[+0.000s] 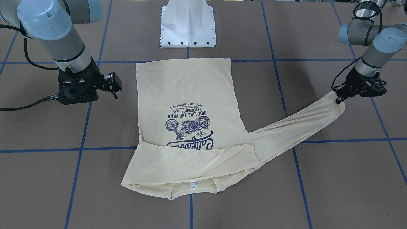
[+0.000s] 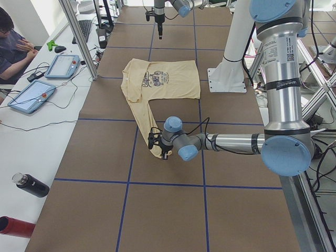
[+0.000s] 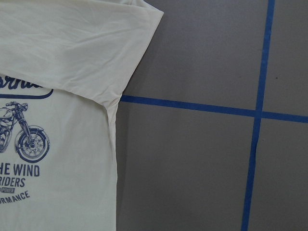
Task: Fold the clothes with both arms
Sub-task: 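Lower the left gripper to the cuff of the other sleeve and grasp, then carry the held sleeve across the shirt toward the collar with the left gripper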
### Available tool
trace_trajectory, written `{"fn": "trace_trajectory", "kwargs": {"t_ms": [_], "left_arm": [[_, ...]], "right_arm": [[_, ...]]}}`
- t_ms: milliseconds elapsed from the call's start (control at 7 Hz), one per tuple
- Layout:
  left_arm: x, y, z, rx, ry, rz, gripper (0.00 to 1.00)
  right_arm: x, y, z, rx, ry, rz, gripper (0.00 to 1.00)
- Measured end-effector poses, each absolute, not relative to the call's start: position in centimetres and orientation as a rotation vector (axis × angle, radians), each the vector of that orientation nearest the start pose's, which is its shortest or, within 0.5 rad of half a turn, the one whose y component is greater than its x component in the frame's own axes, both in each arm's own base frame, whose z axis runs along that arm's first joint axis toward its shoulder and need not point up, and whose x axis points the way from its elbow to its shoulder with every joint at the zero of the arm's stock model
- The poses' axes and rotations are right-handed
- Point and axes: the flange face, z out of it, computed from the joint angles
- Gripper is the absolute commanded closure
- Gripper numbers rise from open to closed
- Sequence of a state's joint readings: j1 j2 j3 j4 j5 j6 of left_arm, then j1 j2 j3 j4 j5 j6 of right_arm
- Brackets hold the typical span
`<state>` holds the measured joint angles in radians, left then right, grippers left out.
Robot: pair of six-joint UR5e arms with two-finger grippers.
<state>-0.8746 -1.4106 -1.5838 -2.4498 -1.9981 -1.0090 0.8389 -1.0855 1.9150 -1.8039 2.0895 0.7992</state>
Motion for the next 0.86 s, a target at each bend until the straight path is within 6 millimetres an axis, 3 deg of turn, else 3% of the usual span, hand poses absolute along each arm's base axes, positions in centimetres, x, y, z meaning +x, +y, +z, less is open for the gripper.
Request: {"fn": "trace_trajectory", "kwargs": {"t_ms": [286,429,714,857], "left_arm": [[22.1,-40.8,62.6,0.173,0.837,-0.134,1.0],[22.2,-40.7,61.0,0.17,0.876,-0.118,1.0],[21.3,-41.3,56.3,0.149,1.0,-0.081,1.0],[20.9,-43.4,53.1,0.143,1.064,-0.072,1.0]], "right_arm": [[-33.4,-49.8,26.6,0.07,-0.765,-0.089,0.0],[-33.2,-49.8,26.8,0.068,-0.765,-0.088,0.0],[-32.2,-49.6,28.3,0.057,-0.754,-0.086,0.0],[-31.3,-49.5,29.7,0.055,-0.741,-0.097,0.0]]}}
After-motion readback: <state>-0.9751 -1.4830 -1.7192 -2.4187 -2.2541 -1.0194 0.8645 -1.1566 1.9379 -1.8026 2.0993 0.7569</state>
